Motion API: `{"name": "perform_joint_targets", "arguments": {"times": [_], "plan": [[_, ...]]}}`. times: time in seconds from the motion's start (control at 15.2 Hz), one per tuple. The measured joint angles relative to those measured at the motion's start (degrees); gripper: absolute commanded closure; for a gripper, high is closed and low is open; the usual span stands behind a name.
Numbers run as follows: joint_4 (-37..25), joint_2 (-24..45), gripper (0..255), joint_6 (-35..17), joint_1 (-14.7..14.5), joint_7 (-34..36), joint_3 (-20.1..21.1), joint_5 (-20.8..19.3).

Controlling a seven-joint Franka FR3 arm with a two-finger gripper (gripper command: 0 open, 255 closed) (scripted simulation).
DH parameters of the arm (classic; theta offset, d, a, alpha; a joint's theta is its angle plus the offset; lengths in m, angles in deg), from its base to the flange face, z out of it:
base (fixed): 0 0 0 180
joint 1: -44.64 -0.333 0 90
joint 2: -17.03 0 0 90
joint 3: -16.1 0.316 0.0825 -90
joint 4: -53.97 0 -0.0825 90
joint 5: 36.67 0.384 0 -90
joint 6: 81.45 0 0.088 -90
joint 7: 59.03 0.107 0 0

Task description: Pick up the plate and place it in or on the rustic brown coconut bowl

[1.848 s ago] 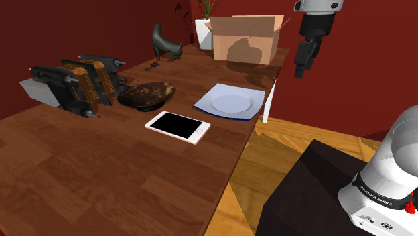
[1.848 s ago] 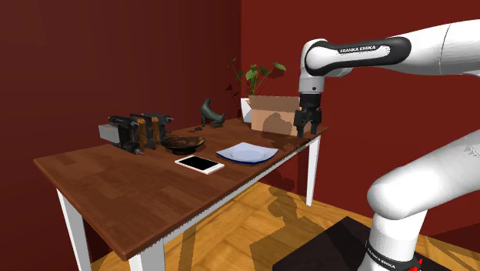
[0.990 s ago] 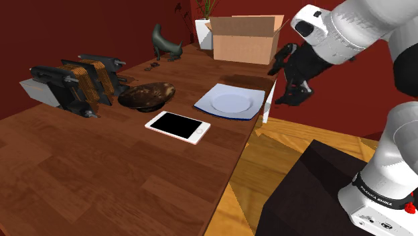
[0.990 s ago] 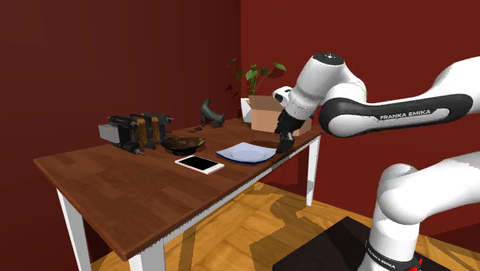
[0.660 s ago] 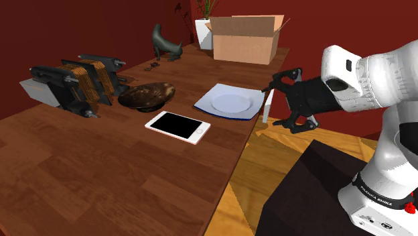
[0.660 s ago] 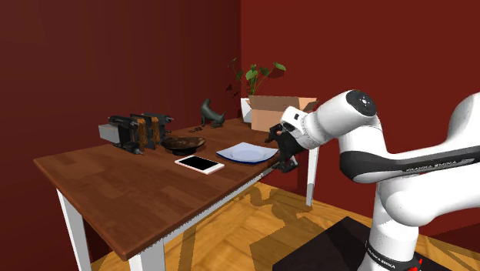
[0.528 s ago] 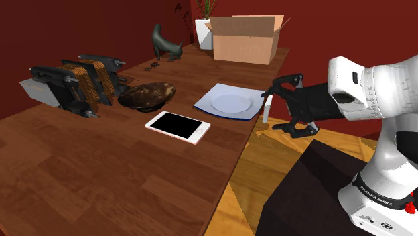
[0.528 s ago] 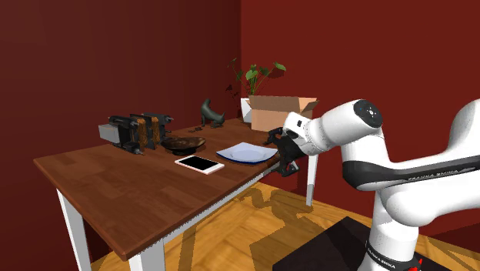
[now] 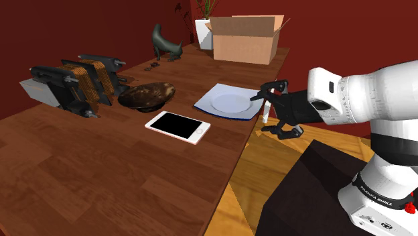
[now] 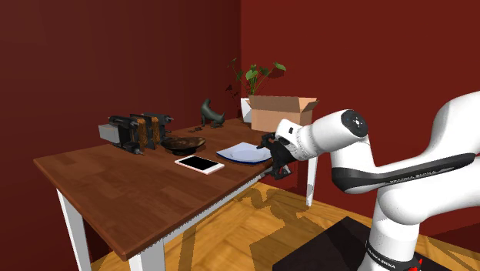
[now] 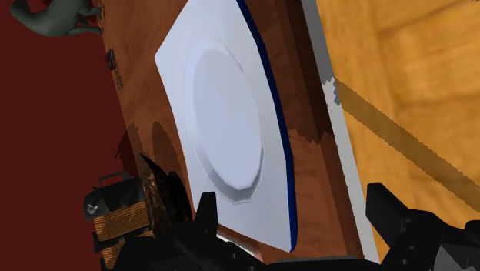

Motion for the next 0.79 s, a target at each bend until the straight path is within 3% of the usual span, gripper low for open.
{"name": "perform_joint_targets", "arguments": {"times": [0.33,0.4,0.79], "plan": [[0.0,0.3,0,-0.6,0.5,0.1,0.2,-0.1],[0.0,0.3,255,-0.6,0.5,0.1,0.2,-0.1],[-0.1,0.3,255,-0.7,0.5,0.1,0.2,-0.2]]}}
